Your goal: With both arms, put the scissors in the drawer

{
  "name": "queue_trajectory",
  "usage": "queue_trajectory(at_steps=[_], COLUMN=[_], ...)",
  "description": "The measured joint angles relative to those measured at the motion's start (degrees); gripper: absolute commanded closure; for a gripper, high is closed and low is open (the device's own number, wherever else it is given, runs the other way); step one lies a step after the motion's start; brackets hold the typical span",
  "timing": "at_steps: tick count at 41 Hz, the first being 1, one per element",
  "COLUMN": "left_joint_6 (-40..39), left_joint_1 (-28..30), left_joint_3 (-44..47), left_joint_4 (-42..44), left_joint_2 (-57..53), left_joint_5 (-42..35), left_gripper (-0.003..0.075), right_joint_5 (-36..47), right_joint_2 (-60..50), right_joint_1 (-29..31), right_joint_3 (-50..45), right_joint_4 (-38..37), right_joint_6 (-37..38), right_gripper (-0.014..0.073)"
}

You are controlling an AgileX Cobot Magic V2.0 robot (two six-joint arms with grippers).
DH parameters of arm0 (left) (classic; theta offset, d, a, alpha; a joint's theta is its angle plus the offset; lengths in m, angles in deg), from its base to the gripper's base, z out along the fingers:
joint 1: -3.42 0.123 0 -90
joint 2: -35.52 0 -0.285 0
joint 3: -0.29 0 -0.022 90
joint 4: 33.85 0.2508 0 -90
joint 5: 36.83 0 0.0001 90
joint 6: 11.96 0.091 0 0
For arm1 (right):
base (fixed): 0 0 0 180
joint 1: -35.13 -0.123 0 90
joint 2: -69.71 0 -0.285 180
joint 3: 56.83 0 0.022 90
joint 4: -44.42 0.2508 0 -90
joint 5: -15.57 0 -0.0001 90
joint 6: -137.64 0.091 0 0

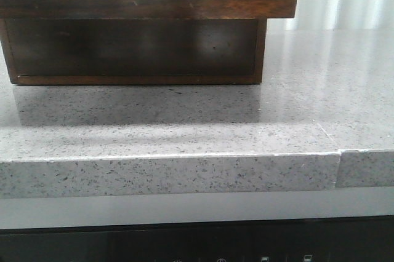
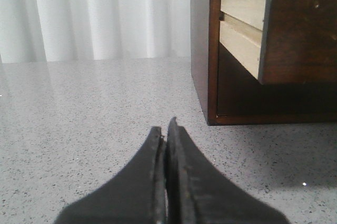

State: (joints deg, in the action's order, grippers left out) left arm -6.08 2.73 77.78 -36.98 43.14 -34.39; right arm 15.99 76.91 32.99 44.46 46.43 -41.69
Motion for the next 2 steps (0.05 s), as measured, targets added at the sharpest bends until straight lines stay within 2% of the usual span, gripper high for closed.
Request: queue_trajectory(at_steps=[2], left_joint_6=[0.0], left_joint_1=[0.0], left_joint_3=[0.0], left_joint_4=[0.0], left_joint_2=[0.0], left_joint_5=[0.0], left_gripper=[0.0741], right_joint_5=[0.0], right_joint_2=[0.0], right_joint_1=[0.0], right_joint_3=[0.0], right_joint_4=[0.0], right_joint_6=[0.0], right_gripper=[0.0711])
